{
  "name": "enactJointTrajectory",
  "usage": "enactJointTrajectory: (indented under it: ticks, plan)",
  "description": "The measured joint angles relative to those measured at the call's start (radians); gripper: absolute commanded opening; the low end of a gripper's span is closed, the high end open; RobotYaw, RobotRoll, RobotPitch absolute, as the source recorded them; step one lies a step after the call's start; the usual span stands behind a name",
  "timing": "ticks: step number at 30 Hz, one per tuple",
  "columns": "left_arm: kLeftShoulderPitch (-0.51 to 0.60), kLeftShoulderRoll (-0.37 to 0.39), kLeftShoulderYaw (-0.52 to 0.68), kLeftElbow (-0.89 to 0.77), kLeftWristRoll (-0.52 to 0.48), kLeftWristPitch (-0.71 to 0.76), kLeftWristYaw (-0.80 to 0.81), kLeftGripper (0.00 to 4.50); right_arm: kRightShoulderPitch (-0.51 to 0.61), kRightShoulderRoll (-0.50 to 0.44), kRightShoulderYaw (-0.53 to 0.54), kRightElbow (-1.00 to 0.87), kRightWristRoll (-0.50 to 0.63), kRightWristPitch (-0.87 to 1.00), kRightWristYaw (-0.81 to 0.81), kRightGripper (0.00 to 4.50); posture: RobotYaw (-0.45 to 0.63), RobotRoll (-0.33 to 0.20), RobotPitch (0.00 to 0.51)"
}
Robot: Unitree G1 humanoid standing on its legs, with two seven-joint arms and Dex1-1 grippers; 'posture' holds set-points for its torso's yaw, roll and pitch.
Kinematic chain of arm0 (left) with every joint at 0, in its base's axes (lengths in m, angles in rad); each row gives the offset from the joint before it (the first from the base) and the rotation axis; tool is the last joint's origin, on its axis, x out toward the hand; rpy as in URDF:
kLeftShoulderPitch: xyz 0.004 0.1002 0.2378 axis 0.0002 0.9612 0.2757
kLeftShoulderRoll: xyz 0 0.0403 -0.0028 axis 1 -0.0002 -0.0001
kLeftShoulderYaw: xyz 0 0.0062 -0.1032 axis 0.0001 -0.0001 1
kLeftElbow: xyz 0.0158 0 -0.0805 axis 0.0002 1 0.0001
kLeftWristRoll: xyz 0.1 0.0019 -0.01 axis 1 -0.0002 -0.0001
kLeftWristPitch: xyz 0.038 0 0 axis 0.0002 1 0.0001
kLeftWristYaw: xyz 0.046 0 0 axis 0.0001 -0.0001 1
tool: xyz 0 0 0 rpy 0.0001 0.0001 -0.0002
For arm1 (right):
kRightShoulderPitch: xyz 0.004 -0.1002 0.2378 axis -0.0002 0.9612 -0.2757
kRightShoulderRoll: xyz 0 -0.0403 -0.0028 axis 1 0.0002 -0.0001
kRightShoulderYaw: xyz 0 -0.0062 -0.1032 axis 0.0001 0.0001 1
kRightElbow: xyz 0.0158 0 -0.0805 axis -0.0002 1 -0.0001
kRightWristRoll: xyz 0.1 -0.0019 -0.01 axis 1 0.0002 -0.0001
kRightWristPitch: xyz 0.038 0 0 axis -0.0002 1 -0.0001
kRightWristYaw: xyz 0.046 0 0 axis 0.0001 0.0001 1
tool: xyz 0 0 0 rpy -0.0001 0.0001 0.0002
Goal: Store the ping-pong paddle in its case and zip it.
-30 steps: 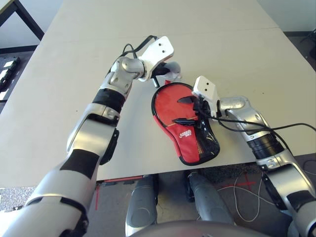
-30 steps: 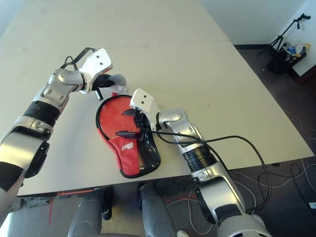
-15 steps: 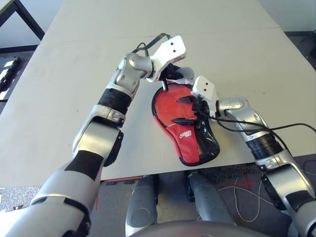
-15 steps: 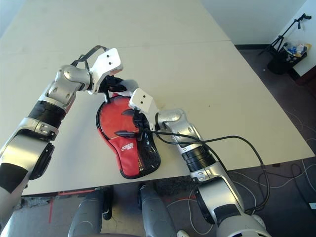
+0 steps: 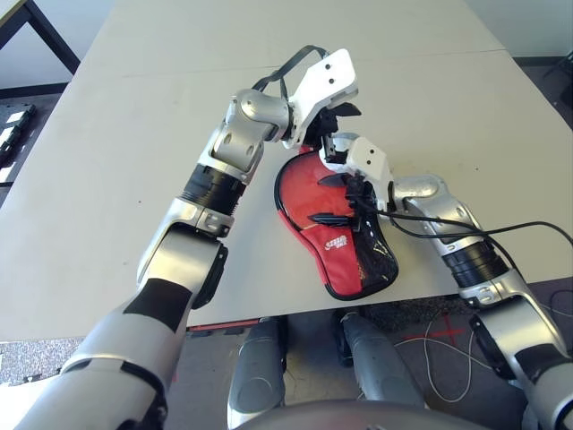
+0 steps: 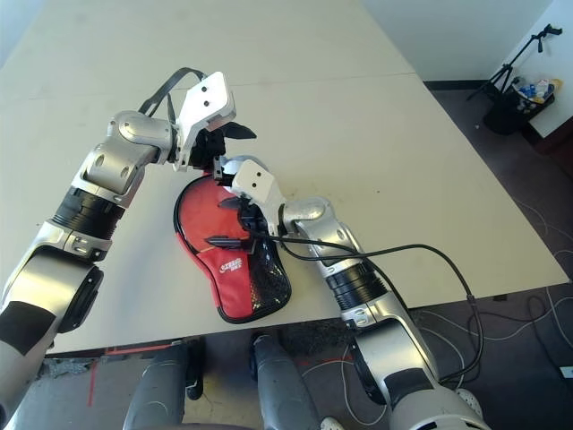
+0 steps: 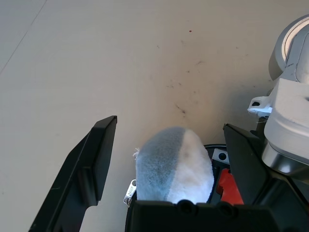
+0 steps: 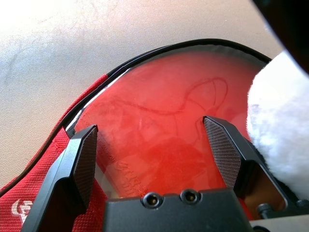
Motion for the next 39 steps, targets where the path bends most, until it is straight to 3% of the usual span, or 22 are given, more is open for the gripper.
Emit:
enactJointTrajectory:
  ticks: [3, 8, 13, 20, 29, 39]
  plan:
    - [-0.012, 0.031, 0.008, -0.002, -0.015, 0.009, 0.008, 4.48, -0.001, 0.002, 0.001, -0.001, 0.000, 0.000, 0.000, 4.50, -0.02, 0.000, 0.235]
    - [-0.026, 0.172, 0.049, -0.056, -0.026, 0.044, -0.017, 4.48, 0.001, 0.002, 0.003, -0.002, 0.000, 0.000, 0.001, 4.50, -0.01, 0.000, 0.237]
    - [0.115, 0.292, 0.051, -0.225, -0.059, 0.117, -0.091, 4.48, -0.001, 0.003, 0.006, 0.001, 0.000, -0.001, 0.001, 4.50, 0.01, 0.000, 0.239]
    - [0.276, 0.364, 0.053, -0.367, -0.083, 0.162, -0.100, 4.48, -0.009, 0.006, 0.006, 0.019, -0.001, -0.012, 0.003, 4.50, 0.02, 0.000, 0.237]
    - [0.356, 0.317, 0.041, -0.397, -0.114, 0.158, -0.062, 4.48, -0.014, 0.007, 0.006, 0.035, -0.008, -0.021, 0.011, 4.50, 0.01, 0.000, 0.231]
    - [0.364, 0.276, -0.010, -0.276, -0.077, 0.089, -0.027, 4.48, -0.014, 0.006, 0.006, 0.027, -0.009, -0.021, 0.014, 4.50, 0.00, 0.000, 0.228]
